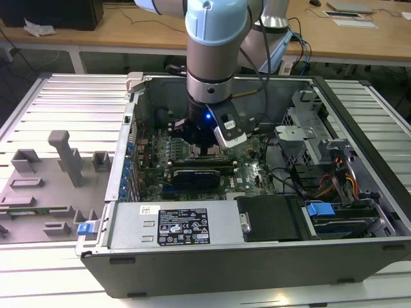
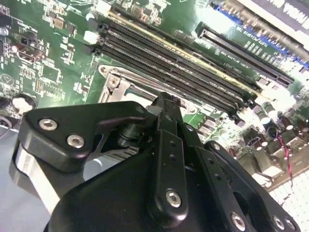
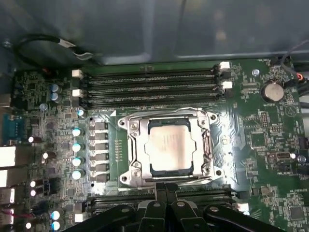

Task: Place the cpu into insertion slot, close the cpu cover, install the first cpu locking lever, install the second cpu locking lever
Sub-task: 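Install the second cpu locking lever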

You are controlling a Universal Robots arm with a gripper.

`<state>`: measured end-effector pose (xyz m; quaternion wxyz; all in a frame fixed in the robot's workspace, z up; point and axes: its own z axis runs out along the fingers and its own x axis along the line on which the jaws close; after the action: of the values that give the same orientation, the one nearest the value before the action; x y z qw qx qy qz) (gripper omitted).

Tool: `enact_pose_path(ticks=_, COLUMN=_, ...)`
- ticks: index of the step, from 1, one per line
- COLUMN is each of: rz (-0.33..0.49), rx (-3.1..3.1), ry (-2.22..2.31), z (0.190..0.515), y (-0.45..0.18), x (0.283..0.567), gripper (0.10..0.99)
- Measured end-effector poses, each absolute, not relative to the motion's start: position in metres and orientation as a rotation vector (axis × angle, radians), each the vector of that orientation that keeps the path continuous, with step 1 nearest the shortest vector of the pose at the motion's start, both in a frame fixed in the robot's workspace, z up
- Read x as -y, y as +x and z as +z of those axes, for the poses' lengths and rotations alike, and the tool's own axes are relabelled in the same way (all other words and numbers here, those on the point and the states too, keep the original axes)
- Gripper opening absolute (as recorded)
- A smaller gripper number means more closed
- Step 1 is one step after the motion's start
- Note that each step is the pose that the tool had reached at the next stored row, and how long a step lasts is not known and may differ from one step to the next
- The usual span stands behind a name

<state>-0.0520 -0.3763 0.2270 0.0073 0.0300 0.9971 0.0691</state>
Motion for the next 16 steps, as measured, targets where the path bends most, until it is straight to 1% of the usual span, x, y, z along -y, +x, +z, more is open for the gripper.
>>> enact_pose_path(ticks=6, rz=0.195, rx=-3.119, ry=0.094, z=0.227, y=-0.05, x=0.354, gripper=0.106)
enact_pose_path(ticks=16, rz=0.182, rx=-3.121, ry=0.094, z=0.23, y=-0.044, x=0.35, gripper=0.106)
